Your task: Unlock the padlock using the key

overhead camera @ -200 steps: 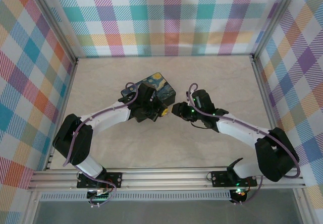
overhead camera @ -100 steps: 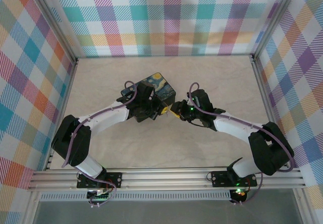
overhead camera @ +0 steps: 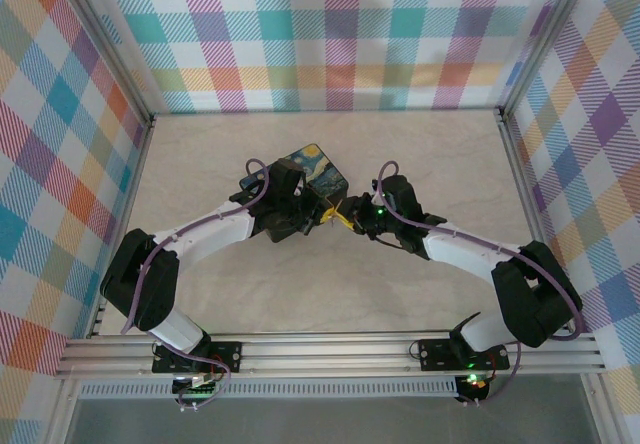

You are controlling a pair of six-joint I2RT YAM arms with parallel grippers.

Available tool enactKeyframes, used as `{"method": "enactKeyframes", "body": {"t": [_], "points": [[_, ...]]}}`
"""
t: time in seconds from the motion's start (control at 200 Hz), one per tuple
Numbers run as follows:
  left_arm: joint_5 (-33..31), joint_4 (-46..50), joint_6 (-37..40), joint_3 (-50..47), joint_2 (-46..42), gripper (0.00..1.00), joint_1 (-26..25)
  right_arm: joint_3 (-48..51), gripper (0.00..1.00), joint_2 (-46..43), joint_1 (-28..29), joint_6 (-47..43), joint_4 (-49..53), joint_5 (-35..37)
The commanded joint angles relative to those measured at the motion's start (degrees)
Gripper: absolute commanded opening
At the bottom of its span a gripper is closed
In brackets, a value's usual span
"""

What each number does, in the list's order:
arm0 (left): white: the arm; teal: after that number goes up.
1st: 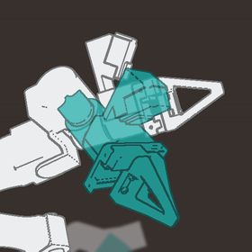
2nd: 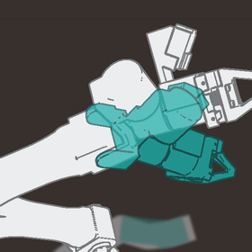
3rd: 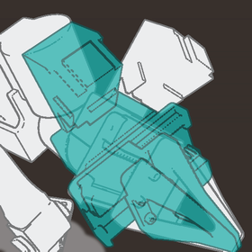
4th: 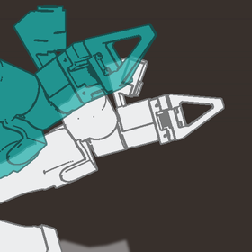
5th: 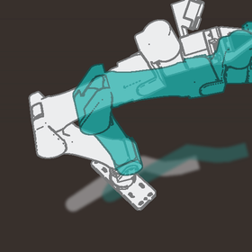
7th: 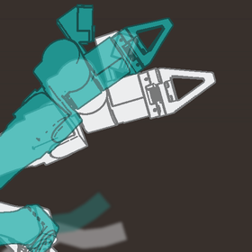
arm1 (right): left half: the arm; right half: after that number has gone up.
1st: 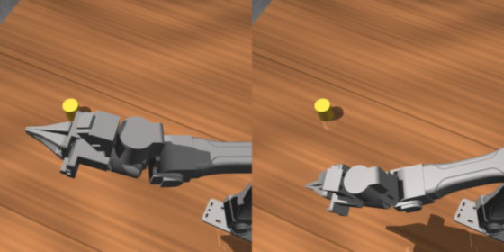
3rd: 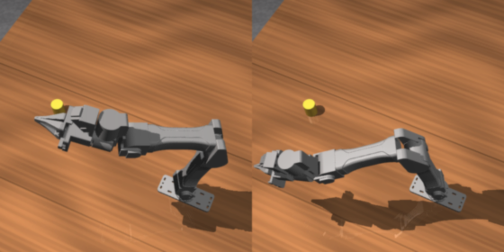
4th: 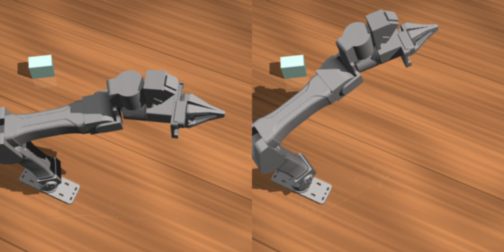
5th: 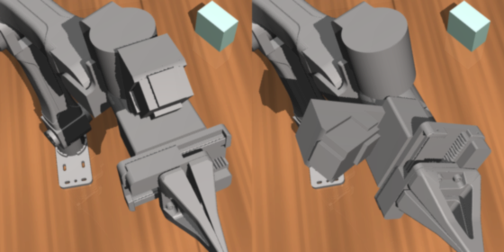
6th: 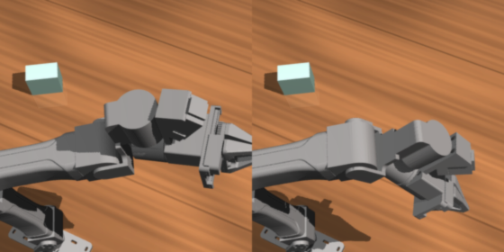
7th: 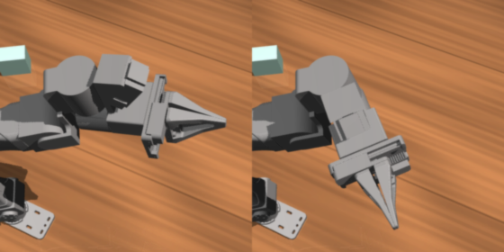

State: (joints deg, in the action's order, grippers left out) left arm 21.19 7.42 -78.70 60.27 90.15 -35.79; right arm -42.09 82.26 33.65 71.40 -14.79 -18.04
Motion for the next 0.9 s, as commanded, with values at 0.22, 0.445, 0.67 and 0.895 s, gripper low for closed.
{"method": "enactKeyframes", "body": {"t": [0.22, 0.445, 0.67, 0.895], "points": [[1.3, -2.4, -1.7, -2.0, -2.1, 0.00, 0.5, 0.6, 0.15, -0.2, -0.4, 2.2, -2.9, 1.0], [0.9, -0.6, -1.2, -1.6, -2.2, 0.00, 0.5, 1.0, 0.06, -0.1, -0.4, 3.0, -5.5, 1.0], [-0.6, 6.2, 2.4, 1.4, -1.3, 0.08, 0.5, 2.2, 0.02, -2.3, -0.6, 3.4, -5.6, 3.3], [-1.0, 8.0, 3.6, 2.5, -0.1, 0.25, 0.7, 2.5, 0.00, -2.7, -1.8, -0.9, -3.7, 4.2]]}}
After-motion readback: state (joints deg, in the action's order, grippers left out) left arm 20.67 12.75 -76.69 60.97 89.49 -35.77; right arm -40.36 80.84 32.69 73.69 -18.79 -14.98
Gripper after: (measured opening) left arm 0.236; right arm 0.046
